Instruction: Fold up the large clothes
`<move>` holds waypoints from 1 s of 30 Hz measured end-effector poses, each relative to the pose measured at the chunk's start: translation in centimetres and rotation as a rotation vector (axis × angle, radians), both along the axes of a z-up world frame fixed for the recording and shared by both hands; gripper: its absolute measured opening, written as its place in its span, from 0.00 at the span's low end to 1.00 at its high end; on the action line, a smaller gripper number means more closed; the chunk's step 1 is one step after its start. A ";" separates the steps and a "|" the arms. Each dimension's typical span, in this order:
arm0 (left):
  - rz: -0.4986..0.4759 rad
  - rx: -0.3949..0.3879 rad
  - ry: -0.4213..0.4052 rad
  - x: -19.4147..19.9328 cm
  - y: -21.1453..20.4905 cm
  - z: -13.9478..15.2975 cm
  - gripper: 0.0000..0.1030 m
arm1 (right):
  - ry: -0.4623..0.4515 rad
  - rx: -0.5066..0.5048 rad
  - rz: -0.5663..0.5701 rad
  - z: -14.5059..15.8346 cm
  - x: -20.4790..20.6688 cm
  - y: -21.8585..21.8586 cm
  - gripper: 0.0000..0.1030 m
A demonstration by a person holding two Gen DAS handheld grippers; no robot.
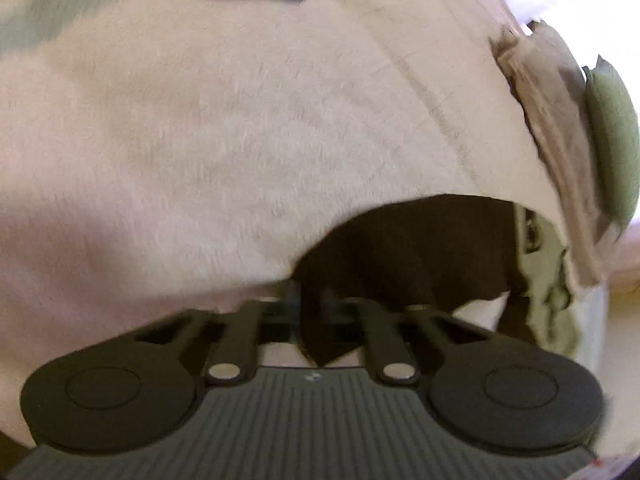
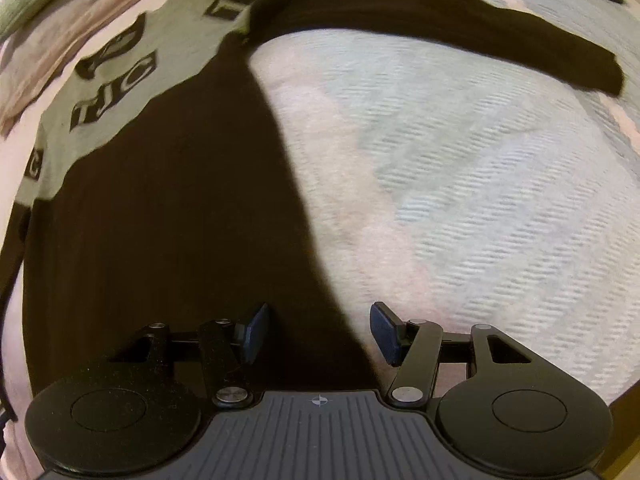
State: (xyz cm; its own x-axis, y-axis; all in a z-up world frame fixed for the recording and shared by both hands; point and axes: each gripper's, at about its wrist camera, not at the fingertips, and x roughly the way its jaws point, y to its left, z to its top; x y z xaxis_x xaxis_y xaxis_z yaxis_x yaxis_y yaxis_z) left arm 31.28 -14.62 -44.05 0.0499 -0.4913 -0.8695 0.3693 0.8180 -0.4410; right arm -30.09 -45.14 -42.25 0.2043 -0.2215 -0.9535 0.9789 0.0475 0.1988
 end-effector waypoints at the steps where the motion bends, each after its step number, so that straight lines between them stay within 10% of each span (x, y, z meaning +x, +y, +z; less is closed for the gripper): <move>1: -0.050 0.041 -0.093 -0.1 -0.3 0.8 0.02 | -0.008 -0.008 -0.014 0.2 -0.8 -0.1 0.52; 8: -0.287 0.518 -0.499 -0.8 -2.3 1.9 0.00 | -0.086 -0.096 -0.211 0.9 -9.8 -2.0 0.52; 15: -0.263 0.327 -0.476 -9.9 -7.2 7.1 0.17 | -0.123 -0.290 -0.334 2.2 -22.1 -6.2 0.52; 23: -0.426 0.127 -0.356 -25.3 -17.3 5.9 0.30 | -0.615 -0.287 -0.731 -5.1 -31.5 -12.0 0.52; 24: -0.436 0.125 -0.347 -26.8 -18.2 5.6 0.30 | -0.656 -0.295 -0.743 -5.7 -31.6 -12.7 0.45; 25: -0.448 0.128 -0.340 -28.2 -18.9 5.4 0.30 | -0.669 -0.298 -0.729 -5.7 -31.4 -13.3 0.04; 30: -0.530 0.163 -0.390 -32.8 -19.9 6.2 0.30 | -0.490 -0.502 -0.577 0.9 -32.2 -14.4 0.02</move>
